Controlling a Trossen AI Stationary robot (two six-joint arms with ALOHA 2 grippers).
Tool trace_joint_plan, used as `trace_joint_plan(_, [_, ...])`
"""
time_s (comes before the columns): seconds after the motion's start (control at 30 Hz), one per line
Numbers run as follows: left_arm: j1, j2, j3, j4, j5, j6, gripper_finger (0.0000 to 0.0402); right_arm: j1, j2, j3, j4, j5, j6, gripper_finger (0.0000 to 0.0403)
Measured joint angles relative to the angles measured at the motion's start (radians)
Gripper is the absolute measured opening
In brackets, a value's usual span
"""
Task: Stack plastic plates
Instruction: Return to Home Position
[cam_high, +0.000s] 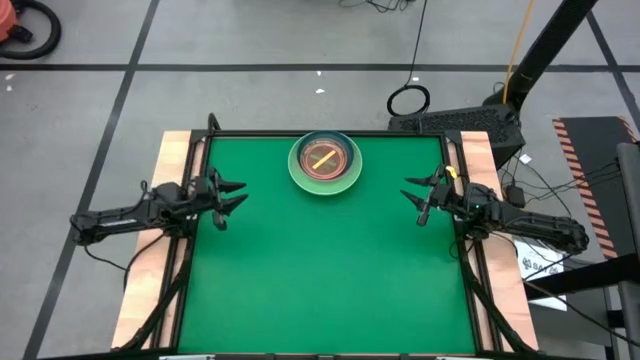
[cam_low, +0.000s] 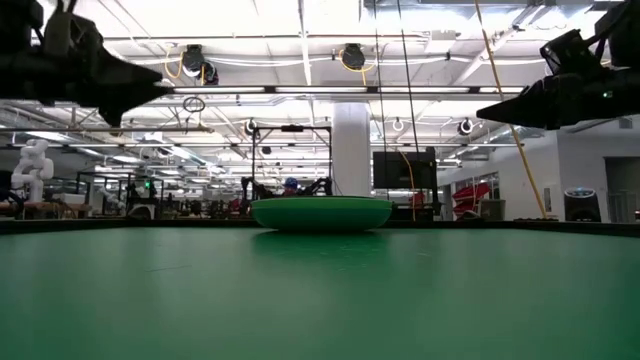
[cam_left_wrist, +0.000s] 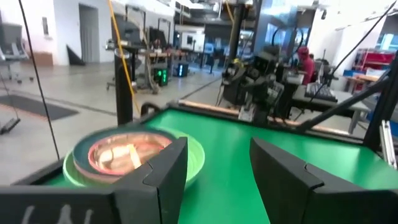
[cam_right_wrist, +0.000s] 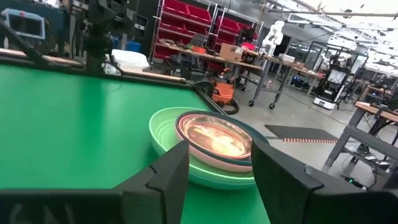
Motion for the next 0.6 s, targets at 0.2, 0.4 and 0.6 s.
trace_joint_plan(0.2, [0.000,0.011,-0.023,-0.032,-0.014,-0.107,0.0179,0.000,0.012,0.000,0.005,0.001,0.072,0.0164])
trace_joint_plan(0.4, [0.001,0.021,-0.014,-0.048,-0.021,-0.096,0.0179,0.000,0.013,0.000,0.057,0.003,0.077,0.0164])
trace_joint_plan(0.6, [0.001,0.021,-0.014,-0.050,-0.021,-0.093,0.0179,0.000,0.012,0.000,0.099,0.005,0.077,0.0164])
